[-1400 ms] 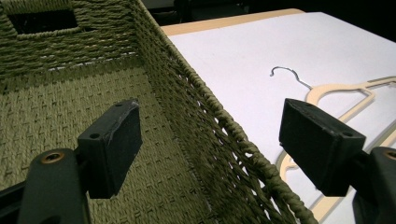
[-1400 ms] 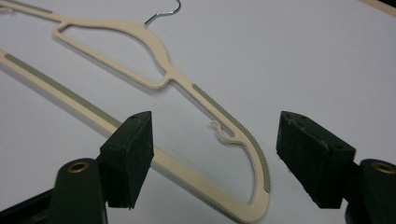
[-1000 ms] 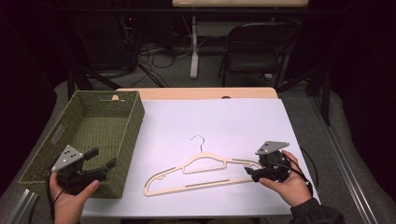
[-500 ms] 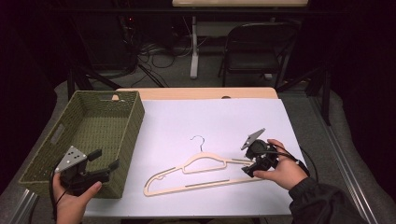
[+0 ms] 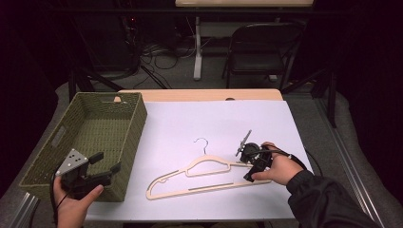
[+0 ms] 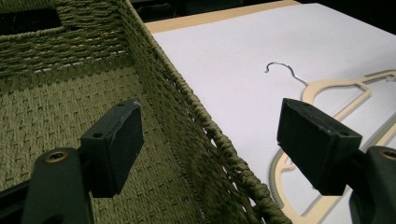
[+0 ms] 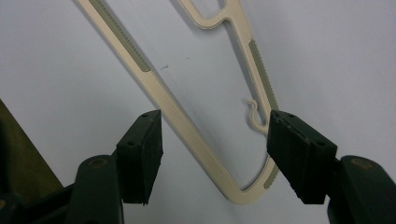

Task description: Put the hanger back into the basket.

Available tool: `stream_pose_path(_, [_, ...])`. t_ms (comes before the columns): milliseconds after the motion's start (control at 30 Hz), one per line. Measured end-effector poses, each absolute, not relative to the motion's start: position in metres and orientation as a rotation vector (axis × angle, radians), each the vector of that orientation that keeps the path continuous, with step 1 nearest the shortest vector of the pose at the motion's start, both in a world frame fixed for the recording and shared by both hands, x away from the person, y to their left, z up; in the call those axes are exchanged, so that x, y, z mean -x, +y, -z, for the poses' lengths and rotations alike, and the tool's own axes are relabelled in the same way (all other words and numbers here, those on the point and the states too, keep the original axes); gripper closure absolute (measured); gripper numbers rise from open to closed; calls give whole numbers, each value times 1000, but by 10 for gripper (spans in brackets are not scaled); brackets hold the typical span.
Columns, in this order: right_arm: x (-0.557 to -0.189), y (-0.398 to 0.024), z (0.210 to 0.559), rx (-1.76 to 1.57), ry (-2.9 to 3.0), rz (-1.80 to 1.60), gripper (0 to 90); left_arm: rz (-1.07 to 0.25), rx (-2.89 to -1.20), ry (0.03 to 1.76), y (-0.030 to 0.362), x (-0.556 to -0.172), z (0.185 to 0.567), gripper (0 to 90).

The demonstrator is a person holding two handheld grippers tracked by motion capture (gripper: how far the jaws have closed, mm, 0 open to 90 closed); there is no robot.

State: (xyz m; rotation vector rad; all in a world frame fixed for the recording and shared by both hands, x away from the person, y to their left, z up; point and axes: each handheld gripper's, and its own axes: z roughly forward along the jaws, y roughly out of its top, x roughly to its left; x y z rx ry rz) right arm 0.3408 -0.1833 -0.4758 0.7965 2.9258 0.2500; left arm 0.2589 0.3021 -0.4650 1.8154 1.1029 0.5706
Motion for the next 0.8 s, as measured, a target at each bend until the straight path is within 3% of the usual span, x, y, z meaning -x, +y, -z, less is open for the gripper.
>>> stream_pose_path(467, [-355, -174, 484, -692, 3035, -138, 411, -562, -1819, 1101, 302, -259, 466, 228])
stream_pose_path(633, [-360, -163, 483, -658, 3045, -172, 478, -560, -1819, 1100, 301, -259, 466, 228])
stream_pose_path(800, [-363, -152, 482, -607, 3029, -171, 465, -557, -1820, 1100, 301, -260, 466, 228])
